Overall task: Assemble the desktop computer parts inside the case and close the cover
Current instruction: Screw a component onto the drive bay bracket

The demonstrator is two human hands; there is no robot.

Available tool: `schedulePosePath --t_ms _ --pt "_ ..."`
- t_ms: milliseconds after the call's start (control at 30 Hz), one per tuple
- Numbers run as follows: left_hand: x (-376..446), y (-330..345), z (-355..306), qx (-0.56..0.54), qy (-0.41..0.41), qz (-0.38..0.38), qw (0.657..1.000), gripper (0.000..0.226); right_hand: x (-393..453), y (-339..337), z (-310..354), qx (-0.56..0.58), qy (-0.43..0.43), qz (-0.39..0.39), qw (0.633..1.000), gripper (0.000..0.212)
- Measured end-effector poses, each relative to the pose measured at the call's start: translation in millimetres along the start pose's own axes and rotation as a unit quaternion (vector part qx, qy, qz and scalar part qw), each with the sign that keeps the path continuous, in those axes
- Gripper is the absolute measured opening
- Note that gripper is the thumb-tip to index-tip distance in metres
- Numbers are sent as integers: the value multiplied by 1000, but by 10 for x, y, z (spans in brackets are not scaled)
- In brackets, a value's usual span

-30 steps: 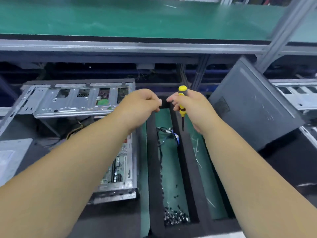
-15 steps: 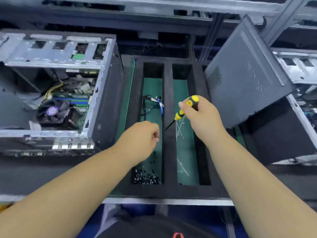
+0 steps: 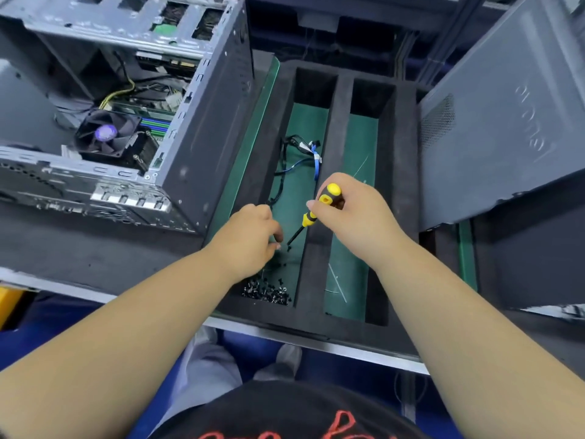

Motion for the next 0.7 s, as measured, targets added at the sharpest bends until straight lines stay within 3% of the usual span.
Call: schedulePosePath --t_ms 200,400,700 --pt "-42 -48 127 -59 -39 -44 997 12 -13 151 15 -64 -38 87 993 24" --pt "-42 -51 263 -161 -129 -69 976 11 -44 404 -16 -116 -100 162 975 26" --pt "-52 -45 304 -197 -156 -56 966 13 -56 670 -127 -172 -149 191 955 27"
Point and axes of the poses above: each hand's wrist, its own x-axis towards the middle knuckle, its own y-axis out of the palm, z = x × y, the point moved 2 cm from there along x, towards the middle knuckle, and after that the axes turned 6 degrees about -z, right-handed, at the moved point
